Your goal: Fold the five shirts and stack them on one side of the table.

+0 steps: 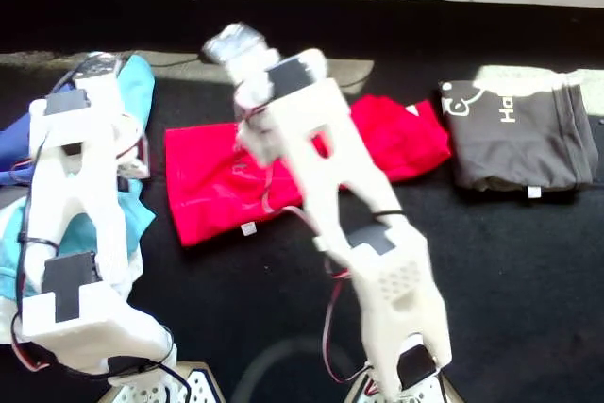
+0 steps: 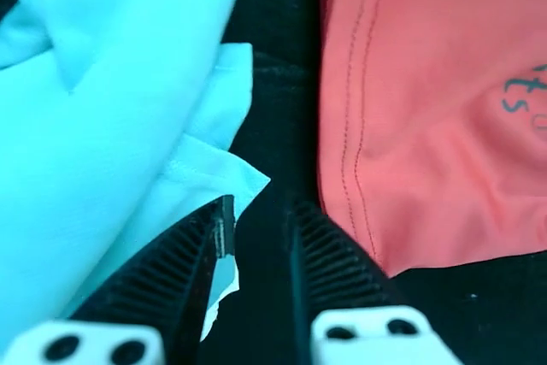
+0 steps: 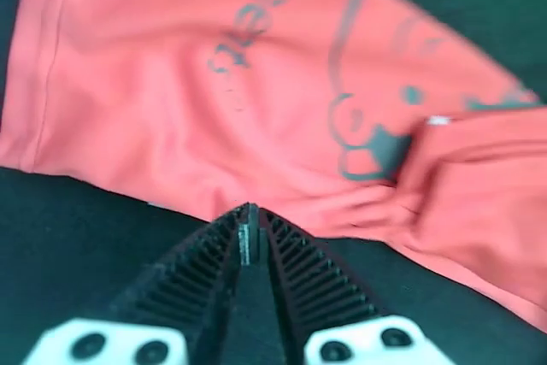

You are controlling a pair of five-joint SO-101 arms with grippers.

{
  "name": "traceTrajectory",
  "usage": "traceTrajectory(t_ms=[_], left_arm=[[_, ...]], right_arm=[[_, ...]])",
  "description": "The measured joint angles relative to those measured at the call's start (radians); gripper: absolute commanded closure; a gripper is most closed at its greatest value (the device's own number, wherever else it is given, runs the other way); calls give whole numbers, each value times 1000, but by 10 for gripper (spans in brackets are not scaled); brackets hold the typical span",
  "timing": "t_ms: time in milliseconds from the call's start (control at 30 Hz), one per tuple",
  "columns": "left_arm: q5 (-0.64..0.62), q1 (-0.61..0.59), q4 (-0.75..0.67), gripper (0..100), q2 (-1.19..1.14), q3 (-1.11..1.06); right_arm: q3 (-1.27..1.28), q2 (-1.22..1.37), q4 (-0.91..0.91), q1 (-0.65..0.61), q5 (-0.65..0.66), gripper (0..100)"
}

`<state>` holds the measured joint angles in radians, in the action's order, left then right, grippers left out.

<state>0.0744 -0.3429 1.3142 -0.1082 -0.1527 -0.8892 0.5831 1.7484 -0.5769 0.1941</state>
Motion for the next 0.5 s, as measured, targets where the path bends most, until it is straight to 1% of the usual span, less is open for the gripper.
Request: traceTrajectory(t_ms=[100, 133, 200, 333, 500], left_arm=[[-35, 63, 0, 806, 0, -25], [-49, 80, 0, 806, 0, -38], [-74, 101, -8, 806, 0, -61], [-89, 97, -64, 804, -28, -78], [-92, 100, -110, 802, -129, -77]], right_arm=[[0, -126, 0, 63, 0, 851], [0, -164, 0, 86, 0, 841], [0, -239, 0, 137, 0, 855], [0, -382, 5, 233, 0, 898], [0, -532, 5, 331, 0, 901]])
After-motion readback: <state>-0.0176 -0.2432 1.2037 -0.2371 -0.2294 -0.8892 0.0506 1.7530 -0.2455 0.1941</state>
